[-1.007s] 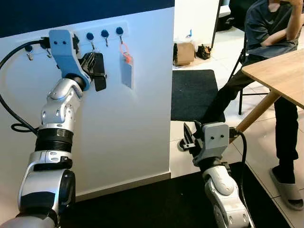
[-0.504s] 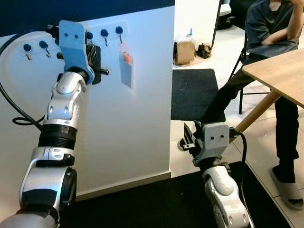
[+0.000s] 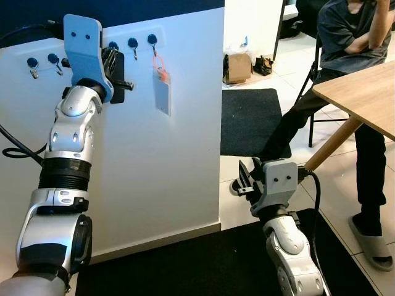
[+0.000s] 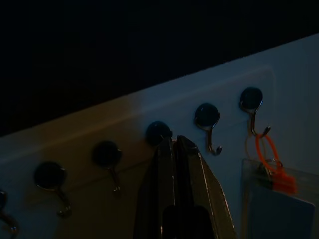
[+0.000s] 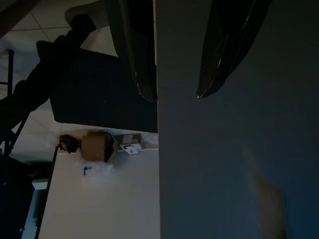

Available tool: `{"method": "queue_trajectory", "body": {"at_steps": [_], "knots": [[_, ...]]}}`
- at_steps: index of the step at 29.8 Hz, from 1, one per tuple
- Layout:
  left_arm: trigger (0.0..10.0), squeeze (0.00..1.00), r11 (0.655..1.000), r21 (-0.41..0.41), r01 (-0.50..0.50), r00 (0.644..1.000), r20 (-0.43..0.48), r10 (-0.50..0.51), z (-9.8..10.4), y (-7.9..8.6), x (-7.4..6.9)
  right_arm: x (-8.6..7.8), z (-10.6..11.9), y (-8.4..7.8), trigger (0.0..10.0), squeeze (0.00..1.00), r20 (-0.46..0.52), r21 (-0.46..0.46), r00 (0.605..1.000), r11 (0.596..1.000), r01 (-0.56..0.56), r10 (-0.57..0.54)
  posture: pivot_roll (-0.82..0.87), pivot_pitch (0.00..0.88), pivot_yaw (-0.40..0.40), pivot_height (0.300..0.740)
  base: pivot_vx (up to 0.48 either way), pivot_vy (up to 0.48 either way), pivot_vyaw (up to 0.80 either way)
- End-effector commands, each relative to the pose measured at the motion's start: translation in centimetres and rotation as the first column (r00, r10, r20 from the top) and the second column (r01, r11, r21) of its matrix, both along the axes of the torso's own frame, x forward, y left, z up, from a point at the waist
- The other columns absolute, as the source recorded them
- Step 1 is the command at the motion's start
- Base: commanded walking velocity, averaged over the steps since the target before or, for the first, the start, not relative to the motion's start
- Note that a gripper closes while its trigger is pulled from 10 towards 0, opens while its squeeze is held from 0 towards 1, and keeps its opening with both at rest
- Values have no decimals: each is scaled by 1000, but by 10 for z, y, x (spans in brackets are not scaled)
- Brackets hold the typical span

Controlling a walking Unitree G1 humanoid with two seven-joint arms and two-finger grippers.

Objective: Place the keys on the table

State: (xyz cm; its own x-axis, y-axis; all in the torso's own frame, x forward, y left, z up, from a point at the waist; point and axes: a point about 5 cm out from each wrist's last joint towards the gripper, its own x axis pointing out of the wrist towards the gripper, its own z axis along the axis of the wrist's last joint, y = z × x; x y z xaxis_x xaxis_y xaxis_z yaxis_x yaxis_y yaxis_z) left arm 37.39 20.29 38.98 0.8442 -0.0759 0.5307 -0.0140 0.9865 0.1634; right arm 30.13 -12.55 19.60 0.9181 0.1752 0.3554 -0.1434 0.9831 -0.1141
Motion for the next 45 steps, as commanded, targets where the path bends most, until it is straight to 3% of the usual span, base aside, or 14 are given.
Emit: {"method": "queue_trajectory", "body": {"at_steps": [1, 3, 10, 13, 16, 19, 24, 26, 27, 29, 30, 34, 36, 45], "knots": [[10000, 0, 999, -6, -53, 999, -15, 52, -3, 20, -5, -2, -3, 3, 10000, 0, -8, 2, 1000, 1000, -9, 9, 17, 244, 134, 740, 0, 0, 0], [10000, 0, 999, -6, -53, 999, -15, 52, -3, 20, -5, -2, -3, 3, 10000, 0, -8, 2, 1000, 1000, -9, 9, 17, 244, 134, 740, 0, 0, 0], [10000, 0, 994, -57, 96, 985, -136, -103, -40, 23, -12, -3, -4, 1, 10000, 0, -12, 0, 1000, 1000, -6, 6, 23, 245, 130, 740, 0, 0, 0], [10000, 0, 993, -65, 102, 983, -145, -110, -44, 23, -13, -3, -4, 1, 10000, 0, -12, 0, 1000, 1000, -7, 7, 23, 245, 130, 740, 0, 0, 0], [10000, 0, 981, -140, 133, 973, -167, -156, -64, 21, -18, -2, -4, 2, 10000, 0, -13, -1, 1000, 1000, -12, 12, 26, 244, 128, 740, 0, 0, 0], [10000, 0, 977, -158, 140, 968, -187, -169, -76, 17, -21, -2, -5, 2, 10000, 0, -15, -3, 1000, 1000, -12, 12, 23, 244, 128, 740, 0, 0, 0], [10000, 0, 970, -182, 164, 942, -264, -209, -106, 2, -29, -4, -8, 0, 10000, 0, -26, -10, 1000, 1000, -6, 6, 22, 239, 126, 740, 0, 0, 0], [10000, 0, 970, -182, 164, 942, -264, -209, -106, 2, -29, -4, -8, 0, 10000, 0, -26, -10, 1000, 1000, -6, 6, 22, 239, 126, 740, 0, 0, 0], [10000, 0, 950, -267, 164, 922, -301, -244, -129, -12, -36, -6, -19, -6, 10000, 0, -64, -4, 998, 1000, 12, -13, 20, 239, 122, 740, 0, 0, 0], [10000, 0, 950, -267, 164, 922, -301, -244, -129, -12, -36, -6, -19, -6, 10000, 0, -64, -4, 998, 1000, 12, -13, 20, 239, 122, 740, 0, 0, 0], [10000, 0, 936, -329, 127, 918, -319, -236, -147, -22, -43, -11, -33, -12, 10000, 0, -112, -9, 993, 999, 32, -33, 18, 236, 116, 740, 0, 0, 0], [10000, 0, 943, -320, 95, 924, -325, -203, -159, -29, -50, -17, -45, -16, 10000, 0, -154, -7, 987, 999, 50, -51, 15, 233, 111, 740, 0, 0, 0], [10000, 0, 943, -322, 85, 912, -356, -204, -174, -39, -57, -26, -58, -22, 10000, 0, -197, -20, 978, 997, 69, -71, 11, 230, 109, 740, 0, 0, 0], [10000, 0, 937, -320, 138, 883, -388, -262, -181, -58, -70, -35, -65, -32, 10000, 0, -213, -34, 972, 995, 98, -103, 4, 222, 108, 740, 0, 0, 0]]}}
